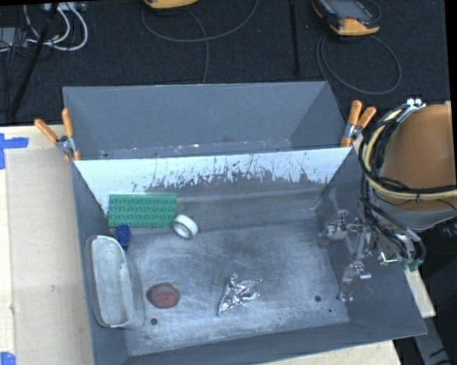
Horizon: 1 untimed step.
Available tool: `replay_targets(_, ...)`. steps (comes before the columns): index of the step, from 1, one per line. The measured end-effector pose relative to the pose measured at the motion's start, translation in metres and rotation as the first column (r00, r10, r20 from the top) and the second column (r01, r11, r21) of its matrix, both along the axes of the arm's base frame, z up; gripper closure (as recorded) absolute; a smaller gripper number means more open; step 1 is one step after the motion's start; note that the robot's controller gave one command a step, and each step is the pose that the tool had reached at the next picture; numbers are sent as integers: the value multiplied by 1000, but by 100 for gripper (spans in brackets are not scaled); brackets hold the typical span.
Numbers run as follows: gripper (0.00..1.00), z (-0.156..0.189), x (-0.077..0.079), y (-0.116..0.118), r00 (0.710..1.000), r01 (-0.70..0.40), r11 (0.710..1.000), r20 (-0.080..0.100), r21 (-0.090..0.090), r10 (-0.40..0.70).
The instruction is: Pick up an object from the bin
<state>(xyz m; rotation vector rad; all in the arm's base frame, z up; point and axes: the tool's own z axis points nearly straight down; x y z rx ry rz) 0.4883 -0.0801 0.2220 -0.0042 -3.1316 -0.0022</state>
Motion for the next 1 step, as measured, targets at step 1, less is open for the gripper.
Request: replay_targets(1,0,-99,17,101,981,-193,981,3,3,193)
